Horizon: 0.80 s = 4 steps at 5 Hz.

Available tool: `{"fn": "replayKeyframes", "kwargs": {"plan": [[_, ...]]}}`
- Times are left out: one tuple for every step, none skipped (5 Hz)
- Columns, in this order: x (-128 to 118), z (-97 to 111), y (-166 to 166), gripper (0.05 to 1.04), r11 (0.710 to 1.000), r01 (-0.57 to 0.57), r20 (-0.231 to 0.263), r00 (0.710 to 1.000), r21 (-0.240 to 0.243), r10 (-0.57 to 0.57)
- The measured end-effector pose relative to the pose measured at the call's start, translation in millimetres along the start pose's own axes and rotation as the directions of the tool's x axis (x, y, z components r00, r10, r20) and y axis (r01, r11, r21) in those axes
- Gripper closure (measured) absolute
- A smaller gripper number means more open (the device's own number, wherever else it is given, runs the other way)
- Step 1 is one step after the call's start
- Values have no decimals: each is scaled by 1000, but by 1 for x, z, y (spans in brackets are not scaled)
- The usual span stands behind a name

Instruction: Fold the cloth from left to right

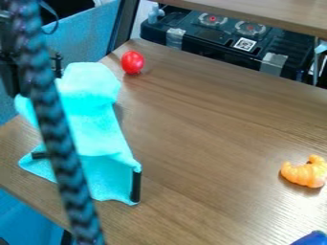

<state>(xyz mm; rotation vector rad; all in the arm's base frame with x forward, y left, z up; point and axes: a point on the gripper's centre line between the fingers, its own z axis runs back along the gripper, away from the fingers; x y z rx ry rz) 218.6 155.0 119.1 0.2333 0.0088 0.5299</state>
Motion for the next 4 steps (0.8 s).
{"fn": "replayKeyframes", "kwargs": {"plan": [[-7, 2, 3, 612, 1000, -6, -50, 999, 4, 7], [-3, 13, 9, 308, 999, -27, -62, 998, -21, 25], [12, 33, 4, 87, 994, 80, -20, 996, -75, -82], [50, 71, -29, 83, 942, 328, 12, 945, -76, -328]]}}
